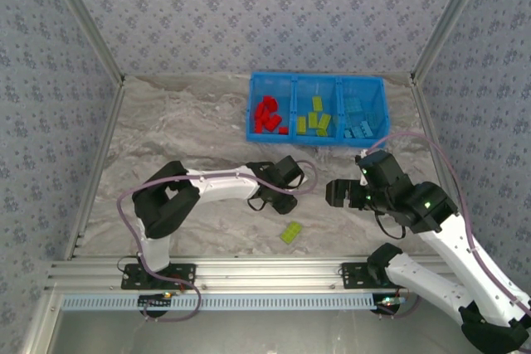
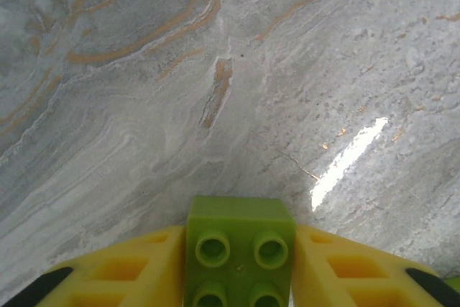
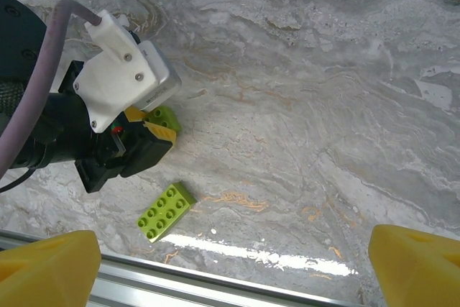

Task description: Sort the legos into containers by color

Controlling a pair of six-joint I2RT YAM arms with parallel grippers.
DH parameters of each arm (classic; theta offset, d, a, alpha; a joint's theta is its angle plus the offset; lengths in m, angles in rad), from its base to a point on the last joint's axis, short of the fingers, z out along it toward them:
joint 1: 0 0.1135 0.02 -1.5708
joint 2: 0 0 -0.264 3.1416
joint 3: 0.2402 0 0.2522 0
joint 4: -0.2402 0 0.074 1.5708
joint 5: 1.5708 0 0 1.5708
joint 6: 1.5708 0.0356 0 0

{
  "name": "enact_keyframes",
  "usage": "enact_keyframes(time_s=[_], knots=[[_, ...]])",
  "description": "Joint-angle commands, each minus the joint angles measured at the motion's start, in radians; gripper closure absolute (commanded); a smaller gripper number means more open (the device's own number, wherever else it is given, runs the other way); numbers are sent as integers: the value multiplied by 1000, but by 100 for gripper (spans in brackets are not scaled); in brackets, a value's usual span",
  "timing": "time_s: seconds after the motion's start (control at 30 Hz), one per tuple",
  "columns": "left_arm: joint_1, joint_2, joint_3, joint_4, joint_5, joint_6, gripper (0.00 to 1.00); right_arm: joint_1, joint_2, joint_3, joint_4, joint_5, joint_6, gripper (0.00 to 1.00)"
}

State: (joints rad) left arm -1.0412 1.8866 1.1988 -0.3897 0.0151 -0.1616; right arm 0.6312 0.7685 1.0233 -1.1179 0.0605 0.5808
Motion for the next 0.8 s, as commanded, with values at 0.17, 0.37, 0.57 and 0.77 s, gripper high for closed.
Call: enact_keyframes(time_s=[0.17,0.37,0.57,0.77], knots=[[-1,-140,66,67,-39,7,62,6,-13,13,24,15,24,1],[54,-40,317,67,-148,79,61,6,-64,21,44,61,40,0],[137,196,676,-6,-160,90,62,7,-108,22,17,81,83,0],[187,474,1094,-136,-132,118,62,6,-143,21,-3,81,104,0]])
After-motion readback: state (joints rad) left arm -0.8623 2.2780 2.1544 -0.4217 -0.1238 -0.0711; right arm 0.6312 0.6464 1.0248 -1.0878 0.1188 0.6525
